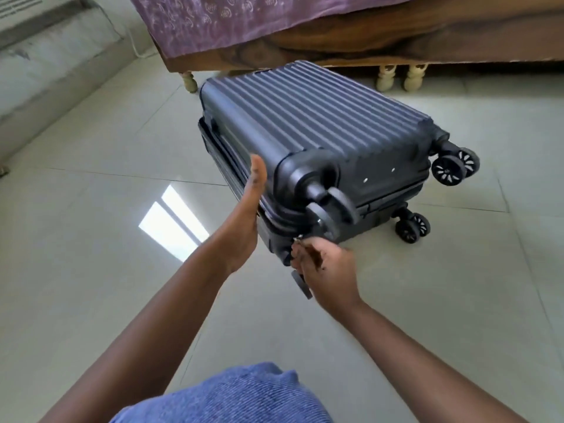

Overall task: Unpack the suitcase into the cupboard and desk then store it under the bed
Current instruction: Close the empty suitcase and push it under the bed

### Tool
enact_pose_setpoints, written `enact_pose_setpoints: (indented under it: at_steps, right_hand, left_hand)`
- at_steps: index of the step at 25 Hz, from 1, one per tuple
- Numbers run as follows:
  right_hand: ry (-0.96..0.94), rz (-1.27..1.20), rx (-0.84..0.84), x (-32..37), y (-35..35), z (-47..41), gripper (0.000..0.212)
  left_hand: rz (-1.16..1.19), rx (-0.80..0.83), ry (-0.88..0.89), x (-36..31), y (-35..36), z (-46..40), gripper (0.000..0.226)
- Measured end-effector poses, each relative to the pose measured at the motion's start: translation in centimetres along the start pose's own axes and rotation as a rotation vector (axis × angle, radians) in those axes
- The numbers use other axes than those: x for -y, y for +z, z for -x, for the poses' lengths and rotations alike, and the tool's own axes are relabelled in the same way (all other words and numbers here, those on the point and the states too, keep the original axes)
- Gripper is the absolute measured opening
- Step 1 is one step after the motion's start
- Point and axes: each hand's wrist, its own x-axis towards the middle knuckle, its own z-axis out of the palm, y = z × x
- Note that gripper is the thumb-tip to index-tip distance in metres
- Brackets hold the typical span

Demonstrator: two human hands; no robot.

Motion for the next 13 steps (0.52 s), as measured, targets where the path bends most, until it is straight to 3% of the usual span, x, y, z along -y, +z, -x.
enact_pose_setpoints:
  at_steps: [6,10,13]
  right_hand:
    - [0.255,-0.261,-0.286,-1.0,-8.3,-1.3,0.013]
    - [0.370,-0.210,-0.466,-4.1,-12.9,-0.8,0.012]
    - [0.467,-0.144,-0.526,-6.9,-14.7,0.6,0.014]
  left_hand:
    - [0.048,-0.032,0.068,-0.9,4.3,-3.7,0.074]
    - [0.039,-0.092,-0.171,-0.9,6.2,-8.4,0.073]
    - [-0.089,-0.112,-0.241,1.2,6.6,-10.4,0.070]
